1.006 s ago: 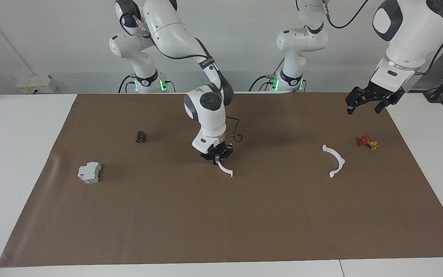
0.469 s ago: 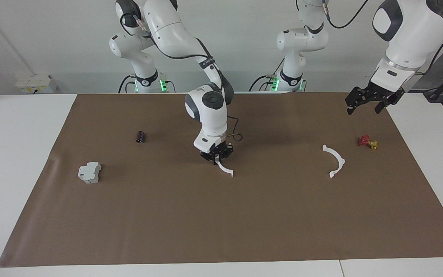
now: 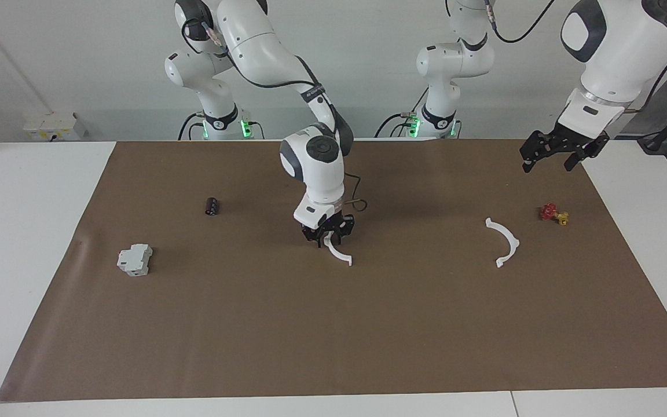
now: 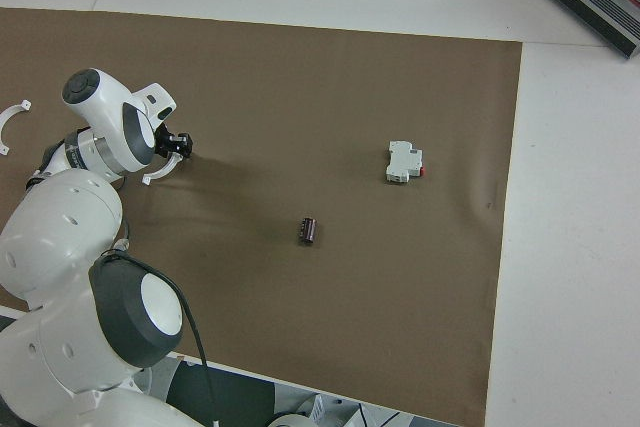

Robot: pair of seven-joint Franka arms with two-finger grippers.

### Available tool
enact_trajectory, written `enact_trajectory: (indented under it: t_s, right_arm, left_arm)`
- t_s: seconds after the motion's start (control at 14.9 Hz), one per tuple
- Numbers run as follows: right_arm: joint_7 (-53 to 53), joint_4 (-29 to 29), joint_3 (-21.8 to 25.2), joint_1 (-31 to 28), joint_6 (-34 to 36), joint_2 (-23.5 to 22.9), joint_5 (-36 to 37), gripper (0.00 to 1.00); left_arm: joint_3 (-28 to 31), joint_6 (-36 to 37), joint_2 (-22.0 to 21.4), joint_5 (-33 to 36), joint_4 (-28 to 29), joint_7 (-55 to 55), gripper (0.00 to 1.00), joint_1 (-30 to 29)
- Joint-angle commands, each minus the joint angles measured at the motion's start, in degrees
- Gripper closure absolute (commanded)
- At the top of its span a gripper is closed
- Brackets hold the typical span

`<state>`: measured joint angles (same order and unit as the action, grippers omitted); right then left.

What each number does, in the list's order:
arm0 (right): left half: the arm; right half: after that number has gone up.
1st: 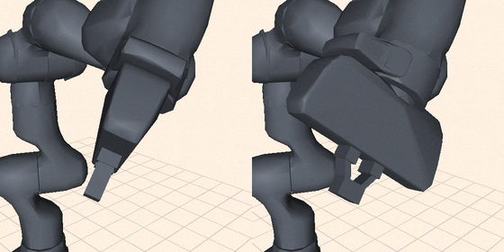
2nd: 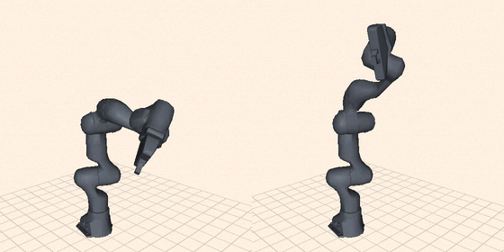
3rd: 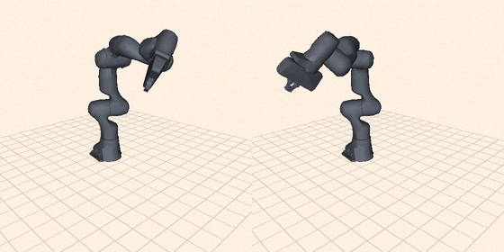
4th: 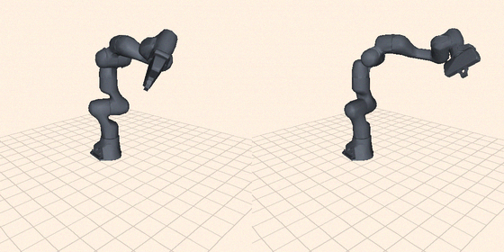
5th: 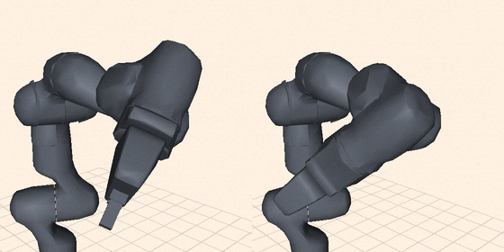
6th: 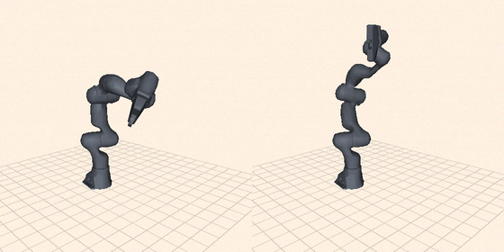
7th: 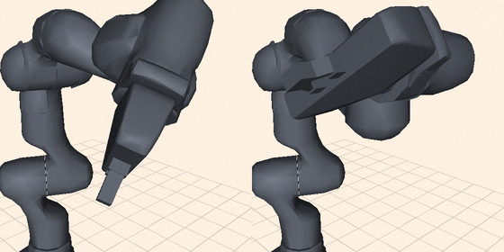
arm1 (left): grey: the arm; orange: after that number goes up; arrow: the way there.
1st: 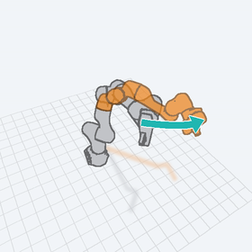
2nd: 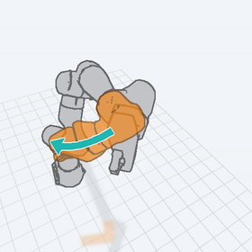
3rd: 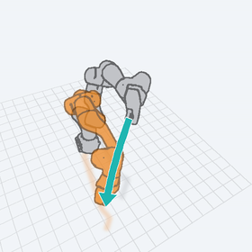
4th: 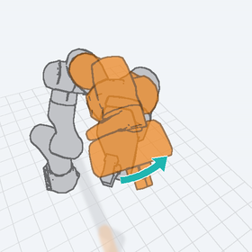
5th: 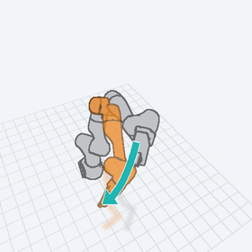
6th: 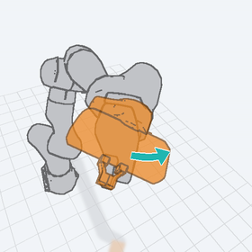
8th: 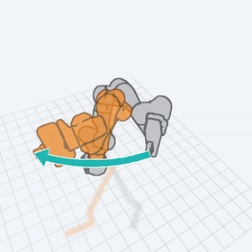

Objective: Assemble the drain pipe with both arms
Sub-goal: 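Withdraw the right gripper while the left gripper reaches the other half-ring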

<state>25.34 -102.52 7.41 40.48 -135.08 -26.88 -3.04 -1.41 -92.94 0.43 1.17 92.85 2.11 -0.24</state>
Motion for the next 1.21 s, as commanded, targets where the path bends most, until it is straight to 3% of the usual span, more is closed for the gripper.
enact_trajectory:
  t_s: [0.0, 0.27, 0.54, 0.87, 1.14]
  right_arm:
    - [-0.1, -0.2, 0.4, -0.3, 5.0, 6.2, 1.1, 0.0]
    - [0.4, -0.1, 0.9, -4.3, 11.6, 14.8, 1.2, 0.0]
    - [-4.2, -0.1, 1.3, -12.2, 20.4, 22.4, 4.6, 0.0]
    - [-13.3, -0.1, 1.4, -23.1, 30.7, 27.8, 4.7, 0.0]
    - [-20.1, 2.7, 1.5, -29.4, 39.6, 29.3, 4.7, 0.0]
  left_arm:
    - [0.6, -1.5, -1.7, -0.9, 2.2, 0.6, 0.0, 0.4]
    - [0.8, -3.5, -2.9, -0.9, 5.0, 0.1, 0.0, -0.3]
    - [1.0, -15.4, -7.7, -0.9, 18.1, -1.2, 0.0, -0.9]
    - [1.0, -19.6, -2.1, -0.9, 19.5, -7.9, 0.0, -2.3]
    - [1.1, -34.5, -1.8, -0.9, 31.7, -16.4, 0.0, -2.7]
